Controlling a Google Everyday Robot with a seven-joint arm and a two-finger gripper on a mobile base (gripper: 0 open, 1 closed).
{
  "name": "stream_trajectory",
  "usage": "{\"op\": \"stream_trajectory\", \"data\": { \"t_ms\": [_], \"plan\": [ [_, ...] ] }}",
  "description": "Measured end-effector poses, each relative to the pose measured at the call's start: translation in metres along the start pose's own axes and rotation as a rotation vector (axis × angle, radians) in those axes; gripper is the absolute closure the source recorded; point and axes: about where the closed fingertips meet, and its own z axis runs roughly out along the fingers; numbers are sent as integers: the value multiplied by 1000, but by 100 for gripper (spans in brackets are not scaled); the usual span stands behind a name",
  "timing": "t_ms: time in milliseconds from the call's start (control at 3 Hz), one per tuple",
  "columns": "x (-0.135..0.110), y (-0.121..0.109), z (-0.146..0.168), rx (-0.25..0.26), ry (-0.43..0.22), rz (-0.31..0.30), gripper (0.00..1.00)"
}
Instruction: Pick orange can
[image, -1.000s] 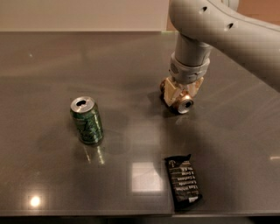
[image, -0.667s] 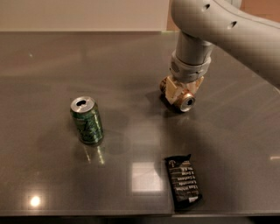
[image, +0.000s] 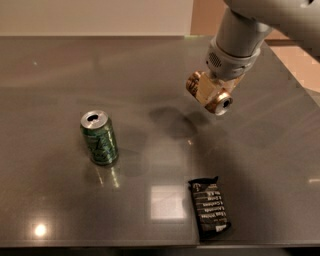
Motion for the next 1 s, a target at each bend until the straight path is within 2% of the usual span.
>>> {"op": "stream_trajectory", "data": {
  "t_ms": [667, 1000],
  "plan": [
    [2, -8, -46, -41, -58, -103, 100],
    [2, -8, -46, -41, -58, -103, 100]
  ]
}}
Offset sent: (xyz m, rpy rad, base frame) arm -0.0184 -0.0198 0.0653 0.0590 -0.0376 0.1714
